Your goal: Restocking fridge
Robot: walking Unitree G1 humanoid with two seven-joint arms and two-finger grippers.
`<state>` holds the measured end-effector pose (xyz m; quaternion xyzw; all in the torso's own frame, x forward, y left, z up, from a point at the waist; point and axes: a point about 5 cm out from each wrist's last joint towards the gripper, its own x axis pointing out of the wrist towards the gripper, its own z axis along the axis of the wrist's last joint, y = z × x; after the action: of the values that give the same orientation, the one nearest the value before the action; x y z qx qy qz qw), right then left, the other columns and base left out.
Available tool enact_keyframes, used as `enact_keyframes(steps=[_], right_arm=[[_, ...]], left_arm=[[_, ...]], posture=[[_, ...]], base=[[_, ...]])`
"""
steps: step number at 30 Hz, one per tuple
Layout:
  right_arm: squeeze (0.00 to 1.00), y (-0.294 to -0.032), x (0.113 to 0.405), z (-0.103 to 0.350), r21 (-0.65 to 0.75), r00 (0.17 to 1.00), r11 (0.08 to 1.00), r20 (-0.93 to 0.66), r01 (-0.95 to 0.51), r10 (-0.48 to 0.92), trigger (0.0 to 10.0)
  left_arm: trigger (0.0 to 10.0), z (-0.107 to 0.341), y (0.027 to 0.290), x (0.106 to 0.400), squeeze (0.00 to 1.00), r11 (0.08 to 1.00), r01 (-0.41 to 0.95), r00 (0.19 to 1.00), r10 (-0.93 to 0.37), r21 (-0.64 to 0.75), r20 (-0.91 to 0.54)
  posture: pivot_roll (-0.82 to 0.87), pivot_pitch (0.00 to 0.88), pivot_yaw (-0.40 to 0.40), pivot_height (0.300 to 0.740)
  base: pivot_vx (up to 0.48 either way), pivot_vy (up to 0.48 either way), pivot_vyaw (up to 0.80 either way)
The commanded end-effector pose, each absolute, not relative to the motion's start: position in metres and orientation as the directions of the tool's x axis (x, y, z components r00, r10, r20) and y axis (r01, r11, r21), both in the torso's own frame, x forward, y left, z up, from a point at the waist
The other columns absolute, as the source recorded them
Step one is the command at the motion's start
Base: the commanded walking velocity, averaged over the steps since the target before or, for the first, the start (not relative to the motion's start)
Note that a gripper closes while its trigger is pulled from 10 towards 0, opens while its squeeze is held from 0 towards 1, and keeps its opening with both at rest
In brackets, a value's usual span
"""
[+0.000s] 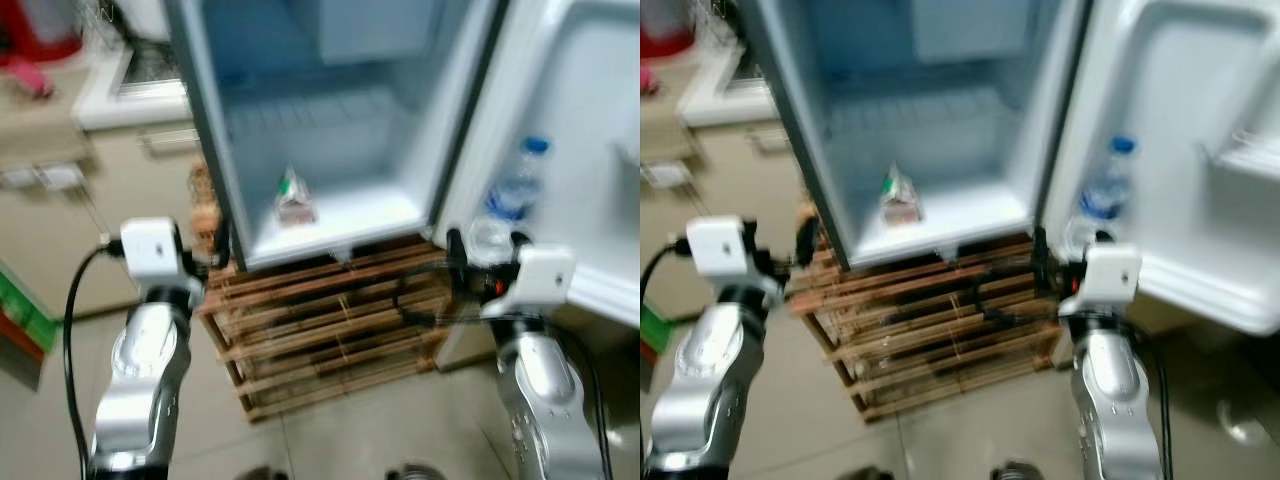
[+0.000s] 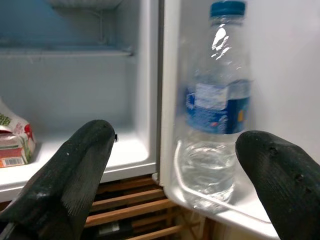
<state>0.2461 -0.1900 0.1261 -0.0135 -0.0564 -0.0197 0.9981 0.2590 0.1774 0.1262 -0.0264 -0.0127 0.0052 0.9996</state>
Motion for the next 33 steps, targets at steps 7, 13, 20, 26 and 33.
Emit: enact_keyframes(steps=[7,13,20,26,33], right_arm=[[0.0,-0.181,0.256,0.129,-0.031,0.991,0.998,0.126,-0.048,0.051,10.0],[0.0,-0.175,0.264,0.13,-0.028,0.988,0.996,0.126,-0.09,0.092,10.0],[0.0,-0.169,0.267,0.128,-0.044,0.984,0.989,0.108,-0.138,0.142,10.0],[0.0,-0.166,0.266,0.126,-0.053,0.983,0.988,0.104,-0.144,0.148,10.0],[0.0,-0.166,0.262,0.123,-0.05,0.986,0.99,0.098,-0.13,0.135,10.0]], left_arm=[[10.0,0.15,0.167,0.273,0.0,1.0,0.009,0.992,-0.008,-0.006,0.128],[10.0,0.149,0.163,0.274,0.0,1.0,0.0,0.992,0.001,-0.008,0.124],[10.0,0.149,0.161,0.273,0.0,1.0,-0.006,0.991,0.008,-0.018,0.137],[10.0,0.151,0.157,0.277,0.0,1.0,0.024,0.988,-0.024,0.002,0.152],[10.0,0.151,0.155,0.278,0.0,0.999,0.049,0.987,-0.049,0.007,0.153]], posture=[[-0.12,0.0,0.035,0.74],[-0.1,0.0,0.012,0.74],[-0.1,0.0,-0.007,0.74],[-0.12,0.0,0.018,0.74],[-0.12,0.0,0.032,0.74]], base=[[0.0,0.0,0.0],[0.0,-0.204,0.0],[0.0,-0.09,0.0],[0.0,-0.4,0.47],[0.0,-0.48,0.68]])
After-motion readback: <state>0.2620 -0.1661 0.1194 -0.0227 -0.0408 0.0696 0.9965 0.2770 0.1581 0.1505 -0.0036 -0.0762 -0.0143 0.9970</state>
